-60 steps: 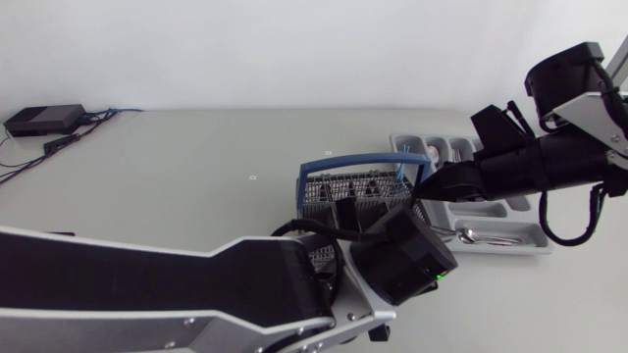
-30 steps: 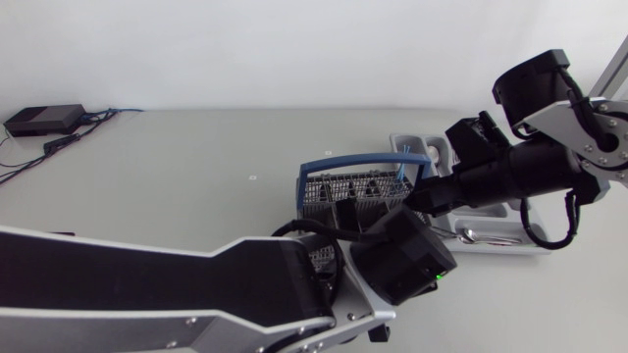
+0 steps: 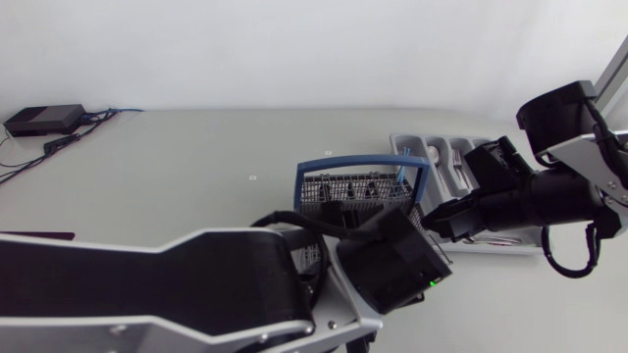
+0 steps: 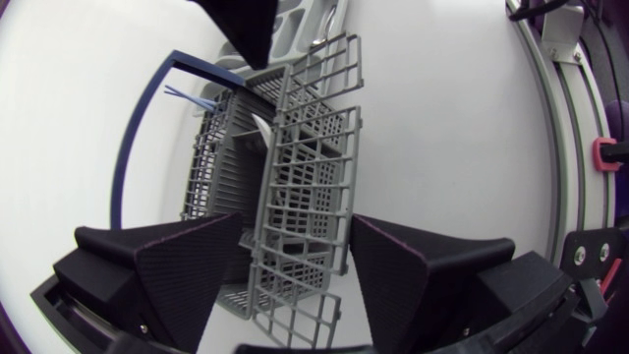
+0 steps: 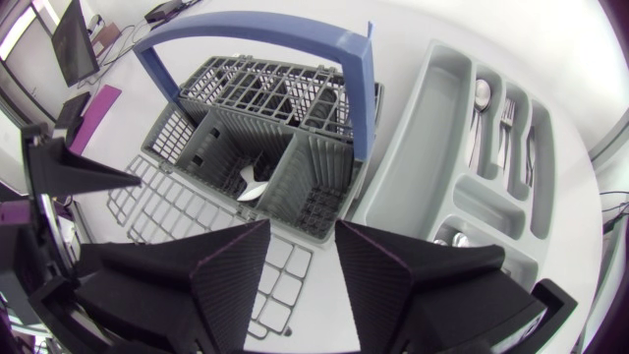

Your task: Unload the cutlery basket into the drawer organizer.

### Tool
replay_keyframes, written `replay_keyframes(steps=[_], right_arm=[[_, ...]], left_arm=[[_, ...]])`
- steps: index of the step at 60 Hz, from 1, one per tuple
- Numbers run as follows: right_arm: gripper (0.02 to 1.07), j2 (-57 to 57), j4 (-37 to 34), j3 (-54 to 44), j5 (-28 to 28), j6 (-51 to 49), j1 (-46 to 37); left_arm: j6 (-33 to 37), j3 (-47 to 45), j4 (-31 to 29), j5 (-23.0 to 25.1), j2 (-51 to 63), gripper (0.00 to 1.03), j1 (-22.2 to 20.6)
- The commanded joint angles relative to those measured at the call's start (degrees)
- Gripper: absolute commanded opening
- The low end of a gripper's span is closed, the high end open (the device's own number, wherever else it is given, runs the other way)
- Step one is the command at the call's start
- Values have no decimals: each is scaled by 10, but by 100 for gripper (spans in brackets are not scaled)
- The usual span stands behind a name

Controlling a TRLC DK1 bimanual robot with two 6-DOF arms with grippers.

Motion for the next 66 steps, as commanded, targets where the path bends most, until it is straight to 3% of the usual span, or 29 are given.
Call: replay_keyframes(steps=[1, 7, 19, 30, 44, 55, 66], right_arm=[[53, -10, 0, -23, 1, -13, -4], [53, -22, 0, -32, -2, -14, -5], [53, -38, 0, -46, -2, -14, -9], [53, -55, -4, -51, -33, -28, -56], [53, -72, -15, -52, -52, -41, -91], [53, -74, -16, -54, -61, -44, -105], [53, -73, -16, -54, -64, -47, -110]], left_arm=[[-15, 21, -20, -1, -42, 98, 0], [-42, 57, -71, 41, -73, 98, 4], [-64, 86, -96, 60, -78, 98, 7], [-109, 149, -102, 78, 15, 97, 22], [-199, 316, -211, 119, 148, 82, 66], [-230, 392, -248, 123, 219, 76, 82], [-248, 438, -271, 128, 265, 75, 87]])
